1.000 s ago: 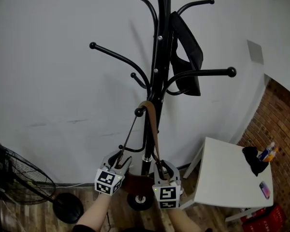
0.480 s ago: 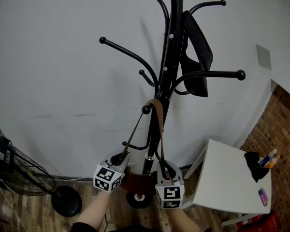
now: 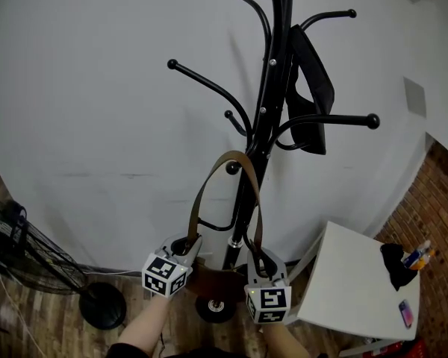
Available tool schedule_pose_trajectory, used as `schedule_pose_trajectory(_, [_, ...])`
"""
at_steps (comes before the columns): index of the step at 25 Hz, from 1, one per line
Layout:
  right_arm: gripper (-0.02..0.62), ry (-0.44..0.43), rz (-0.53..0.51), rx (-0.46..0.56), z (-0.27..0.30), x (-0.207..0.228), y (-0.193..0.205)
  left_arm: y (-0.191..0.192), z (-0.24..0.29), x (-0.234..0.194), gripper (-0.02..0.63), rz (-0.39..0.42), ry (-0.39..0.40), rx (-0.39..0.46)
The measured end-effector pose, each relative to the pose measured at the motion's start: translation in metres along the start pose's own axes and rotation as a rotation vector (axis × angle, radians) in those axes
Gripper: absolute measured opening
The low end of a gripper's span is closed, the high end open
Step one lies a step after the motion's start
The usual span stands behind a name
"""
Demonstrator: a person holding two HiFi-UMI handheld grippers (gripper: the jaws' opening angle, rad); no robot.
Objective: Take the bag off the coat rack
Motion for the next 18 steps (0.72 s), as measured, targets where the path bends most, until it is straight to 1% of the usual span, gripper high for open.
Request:
schedule_pose_trajectory(9, [0.058, -0.035, 0.022, 0.042, -0.007, 0.0, -0.02, -0.022, -0.012, 0.008, 0.029, 0.032, -0.03, 0.013])
schedule_pose_trajectory(18, [0.058, -0.117, 0.047, 0.062, -0.018, -0.006, -0.031, -0.032, -0.033, 0.02, 0.029, 0.041, -0.098, 0.001])
Point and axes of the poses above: the fingertips, and each gripper's own axes: z forward along the fingers, x to its right, y out of its underside, the point moved 2 cm from there along -z, backward along the fingers, and after that the axes turned 10 degrees about x, right-handed, at the moved point
